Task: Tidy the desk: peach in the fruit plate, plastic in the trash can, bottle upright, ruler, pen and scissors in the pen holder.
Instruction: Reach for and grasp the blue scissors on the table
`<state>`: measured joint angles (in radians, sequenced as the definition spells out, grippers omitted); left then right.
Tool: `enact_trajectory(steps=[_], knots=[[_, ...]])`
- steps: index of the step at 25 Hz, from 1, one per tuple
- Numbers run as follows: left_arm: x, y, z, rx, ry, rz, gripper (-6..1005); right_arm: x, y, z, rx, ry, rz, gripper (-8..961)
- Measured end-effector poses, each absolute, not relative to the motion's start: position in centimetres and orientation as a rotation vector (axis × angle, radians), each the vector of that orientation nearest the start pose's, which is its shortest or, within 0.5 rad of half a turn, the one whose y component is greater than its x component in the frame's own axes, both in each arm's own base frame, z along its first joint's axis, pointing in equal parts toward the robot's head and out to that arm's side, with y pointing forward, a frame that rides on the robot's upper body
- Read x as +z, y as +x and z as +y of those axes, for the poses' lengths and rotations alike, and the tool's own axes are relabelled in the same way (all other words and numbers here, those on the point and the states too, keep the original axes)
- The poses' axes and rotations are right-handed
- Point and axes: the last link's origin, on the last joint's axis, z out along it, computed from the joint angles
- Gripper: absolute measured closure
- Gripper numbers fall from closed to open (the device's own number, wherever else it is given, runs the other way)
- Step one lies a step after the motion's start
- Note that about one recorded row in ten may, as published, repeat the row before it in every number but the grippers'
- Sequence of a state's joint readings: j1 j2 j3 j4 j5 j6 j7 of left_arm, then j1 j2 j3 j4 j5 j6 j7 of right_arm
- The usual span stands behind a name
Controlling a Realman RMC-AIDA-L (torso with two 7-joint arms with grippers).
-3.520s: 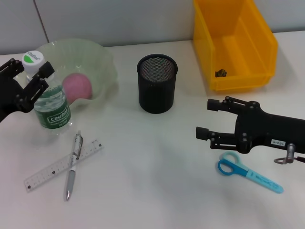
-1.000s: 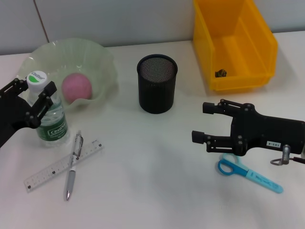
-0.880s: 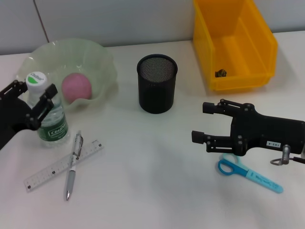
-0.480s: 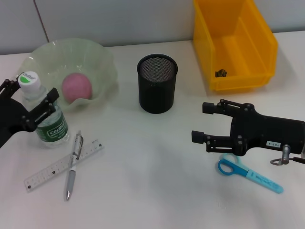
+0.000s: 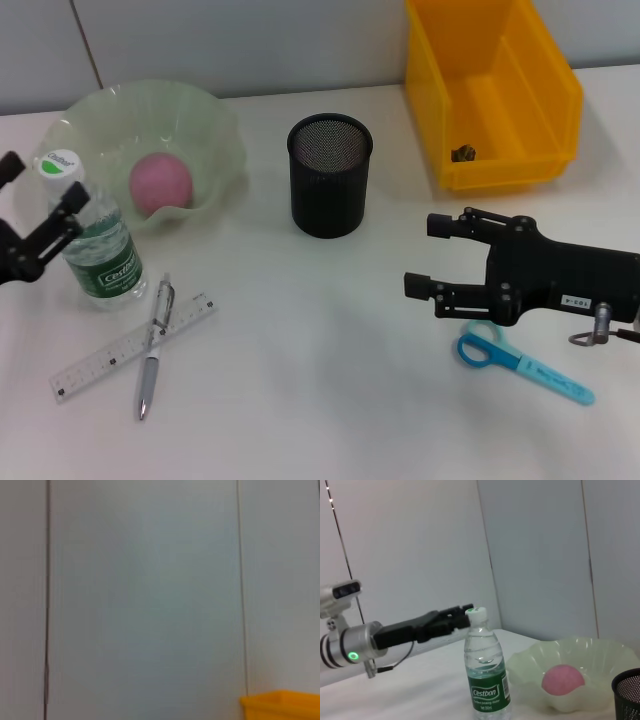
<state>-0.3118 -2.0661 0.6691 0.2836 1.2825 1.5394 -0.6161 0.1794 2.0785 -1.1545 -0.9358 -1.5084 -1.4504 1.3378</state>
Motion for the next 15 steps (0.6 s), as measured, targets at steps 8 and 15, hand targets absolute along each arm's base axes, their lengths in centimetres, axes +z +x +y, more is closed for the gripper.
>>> enact_trajectory(steps=[8,15], knots=[[2.9,-32.2,25.2,-1.027,-1.98,-0.255,185,1.2,26.3,28.4,0.848,-2.57,0.493,120],[1.0,-31.0,22.4,-1.065,-2.251,-0.15,185,1.8,26.2,28.5,0.855,-2.555,0.503,120]])
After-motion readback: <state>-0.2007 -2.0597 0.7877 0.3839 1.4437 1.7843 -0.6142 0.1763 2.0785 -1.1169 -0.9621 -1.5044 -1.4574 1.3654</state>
